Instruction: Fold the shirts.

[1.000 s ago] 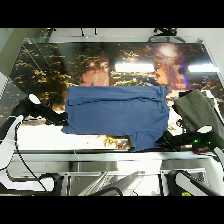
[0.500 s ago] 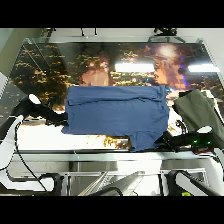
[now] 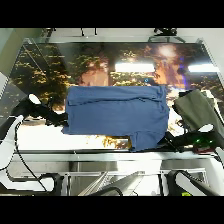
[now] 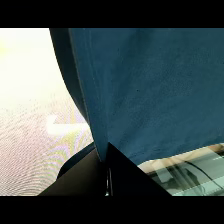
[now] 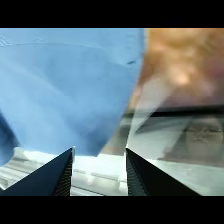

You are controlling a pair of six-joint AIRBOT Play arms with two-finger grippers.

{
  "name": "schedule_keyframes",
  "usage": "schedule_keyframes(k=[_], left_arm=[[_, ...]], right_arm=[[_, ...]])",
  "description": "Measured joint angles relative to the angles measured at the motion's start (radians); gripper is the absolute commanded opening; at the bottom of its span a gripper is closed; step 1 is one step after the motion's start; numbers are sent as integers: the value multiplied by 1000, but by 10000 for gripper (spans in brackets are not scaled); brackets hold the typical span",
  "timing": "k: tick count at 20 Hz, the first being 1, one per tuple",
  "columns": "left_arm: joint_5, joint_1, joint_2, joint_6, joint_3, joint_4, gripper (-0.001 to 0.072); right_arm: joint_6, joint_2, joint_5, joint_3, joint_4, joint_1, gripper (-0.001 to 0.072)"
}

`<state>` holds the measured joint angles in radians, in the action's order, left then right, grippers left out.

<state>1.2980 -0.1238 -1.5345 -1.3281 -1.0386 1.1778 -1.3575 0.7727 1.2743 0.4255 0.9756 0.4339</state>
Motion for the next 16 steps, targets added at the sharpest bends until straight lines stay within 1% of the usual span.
schedule_keyframes(k=[2,6,7,8,10,11,14,16], left_arm=[[0,0,0,0,0,0,12],[0,0,0,0,0,0,11],[0,0,0,0,0,0,12],[0,0,0,0,0,0,11],[4,0,1,0,-1,0,11],[11,0,1,0,-5,0,11],[63,0,6,0,-32,4,10],[96,-1,29,0,-45,28,10]], right_arm=[[26,13,-24,-19,-39,0,365],[111,64,-36,-53,-129,-1,359],[138,76,-39,-57,-146,-1,242],[166,84,-49,-59,-155,-1,91],[220,82,-80,-51,-192,-1,65],[240,69,-60,-38,-226,-1,18],[267,15,13,46,-264,0,17],[256,-20,55,126,-228,0,16]])
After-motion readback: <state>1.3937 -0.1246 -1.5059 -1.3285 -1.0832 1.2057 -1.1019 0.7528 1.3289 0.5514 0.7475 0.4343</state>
